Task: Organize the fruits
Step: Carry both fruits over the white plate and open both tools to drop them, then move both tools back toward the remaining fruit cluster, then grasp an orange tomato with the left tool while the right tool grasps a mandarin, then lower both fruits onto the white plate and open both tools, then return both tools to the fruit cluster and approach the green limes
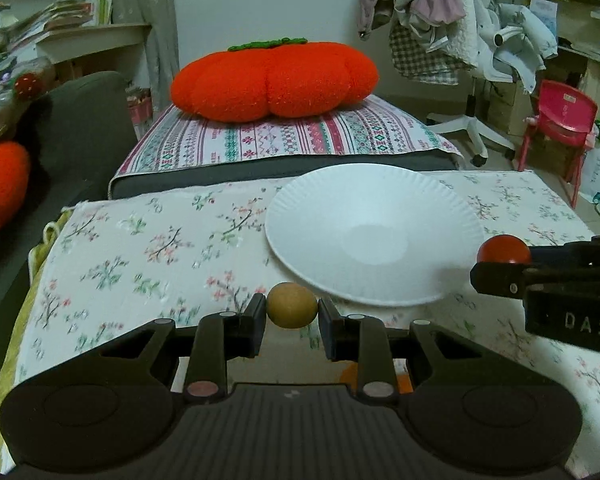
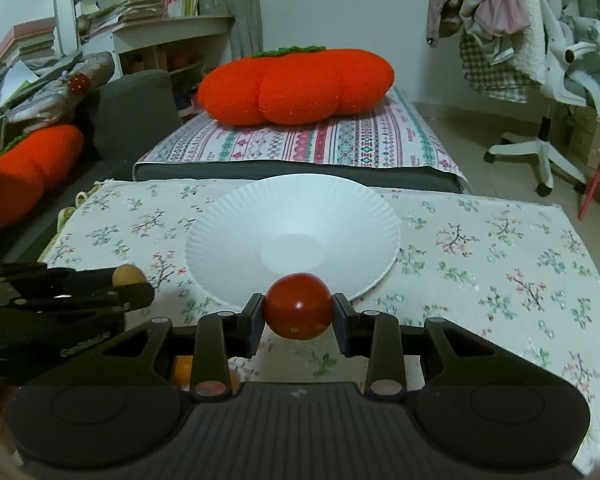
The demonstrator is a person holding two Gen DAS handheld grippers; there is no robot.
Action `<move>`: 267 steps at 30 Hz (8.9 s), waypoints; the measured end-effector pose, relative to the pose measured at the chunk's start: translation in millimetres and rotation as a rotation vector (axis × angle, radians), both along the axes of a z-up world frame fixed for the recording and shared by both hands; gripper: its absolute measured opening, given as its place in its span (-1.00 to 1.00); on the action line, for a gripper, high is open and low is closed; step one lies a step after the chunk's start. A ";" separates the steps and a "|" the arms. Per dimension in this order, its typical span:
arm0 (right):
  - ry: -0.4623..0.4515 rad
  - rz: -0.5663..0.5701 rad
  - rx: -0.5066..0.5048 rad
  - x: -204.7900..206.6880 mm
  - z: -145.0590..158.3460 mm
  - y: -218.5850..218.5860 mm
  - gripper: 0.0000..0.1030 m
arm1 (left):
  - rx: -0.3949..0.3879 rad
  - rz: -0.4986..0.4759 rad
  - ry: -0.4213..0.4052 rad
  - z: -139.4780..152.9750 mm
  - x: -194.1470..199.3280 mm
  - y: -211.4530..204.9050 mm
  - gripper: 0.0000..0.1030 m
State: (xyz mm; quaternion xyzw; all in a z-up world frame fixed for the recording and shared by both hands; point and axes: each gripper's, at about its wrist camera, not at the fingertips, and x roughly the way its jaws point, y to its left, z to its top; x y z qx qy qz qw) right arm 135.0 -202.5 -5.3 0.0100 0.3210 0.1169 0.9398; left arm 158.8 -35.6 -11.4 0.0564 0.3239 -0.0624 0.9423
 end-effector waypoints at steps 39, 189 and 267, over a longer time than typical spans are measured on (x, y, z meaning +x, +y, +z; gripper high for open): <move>-0.001 -0.096 0.006 26.4 -3.9 -16.1 0.21 | -0.025 -0.068 -0.035 -5.1 27.8 -2.0 -0.54; 0.020 -0.014 0.113 43.3 -16.9 -12.7 -0.36 | -0.057 -0.154 -0.030 -20.1 35.1 -18.9 -0.79; 0.318 0.072 -0.006 -13.8 -42.7 12.3 0.16 | -0.021 -0.190 0.268 -39.9 -75.1 -0.9 -0.96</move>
